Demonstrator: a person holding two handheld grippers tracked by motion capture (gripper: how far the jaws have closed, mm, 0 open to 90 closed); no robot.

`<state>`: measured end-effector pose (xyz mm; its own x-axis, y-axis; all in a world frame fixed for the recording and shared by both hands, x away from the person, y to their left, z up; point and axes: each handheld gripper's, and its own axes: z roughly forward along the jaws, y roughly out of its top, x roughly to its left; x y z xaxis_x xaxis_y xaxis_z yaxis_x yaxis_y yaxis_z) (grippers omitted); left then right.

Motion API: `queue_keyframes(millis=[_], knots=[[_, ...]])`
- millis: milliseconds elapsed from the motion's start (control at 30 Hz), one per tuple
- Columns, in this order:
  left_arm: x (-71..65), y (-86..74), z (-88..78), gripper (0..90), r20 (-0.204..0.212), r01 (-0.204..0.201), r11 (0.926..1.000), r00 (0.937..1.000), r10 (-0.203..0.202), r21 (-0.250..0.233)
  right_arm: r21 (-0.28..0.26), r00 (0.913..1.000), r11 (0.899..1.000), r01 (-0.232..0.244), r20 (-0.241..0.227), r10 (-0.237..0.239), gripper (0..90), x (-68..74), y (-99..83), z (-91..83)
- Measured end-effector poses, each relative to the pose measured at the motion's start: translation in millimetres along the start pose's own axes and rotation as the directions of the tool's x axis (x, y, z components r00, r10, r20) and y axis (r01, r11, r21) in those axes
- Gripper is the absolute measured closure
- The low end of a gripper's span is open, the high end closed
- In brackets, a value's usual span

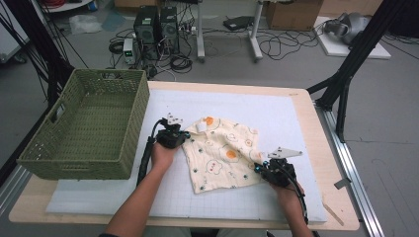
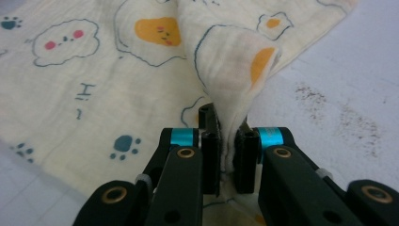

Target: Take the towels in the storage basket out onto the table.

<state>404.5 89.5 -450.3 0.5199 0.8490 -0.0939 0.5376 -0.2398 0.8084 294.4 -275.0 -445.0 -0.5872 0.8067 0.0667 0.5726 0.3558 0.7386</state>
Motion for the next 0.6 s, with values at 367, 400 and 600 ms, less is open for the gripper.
queue_keyframes(millis=[367, 400, 600], knots=[[12.5, 0.5, -1.5, 78.2, -0.049, 0.023, 0.9997, 0.9985, -0.024, -0.011, 0.012, 0.9950, 0.996, 0.087, -0.049, -0.086, 69.9, 24.8, 4.0, -5.7], [12.6, 0.8, -1.5, 67.6, -0.062, 0.035, 0.9992, 0.9974, -0.036, -0.018, 0.002, 0.9964, 0.997, 0.078, -0.032, -0.078, 61.4, 23.7, 4.3, -6.8], [11.4, 3.7, -6.2, 48.6, -0.037, 0.031, 0.9978, 0.9987, -0.033, -0.059, -0.091, 0.9949, 0.994, 0.056, 0.089, -0.048, 37.1, 13.0, 7.5, -23.9]])
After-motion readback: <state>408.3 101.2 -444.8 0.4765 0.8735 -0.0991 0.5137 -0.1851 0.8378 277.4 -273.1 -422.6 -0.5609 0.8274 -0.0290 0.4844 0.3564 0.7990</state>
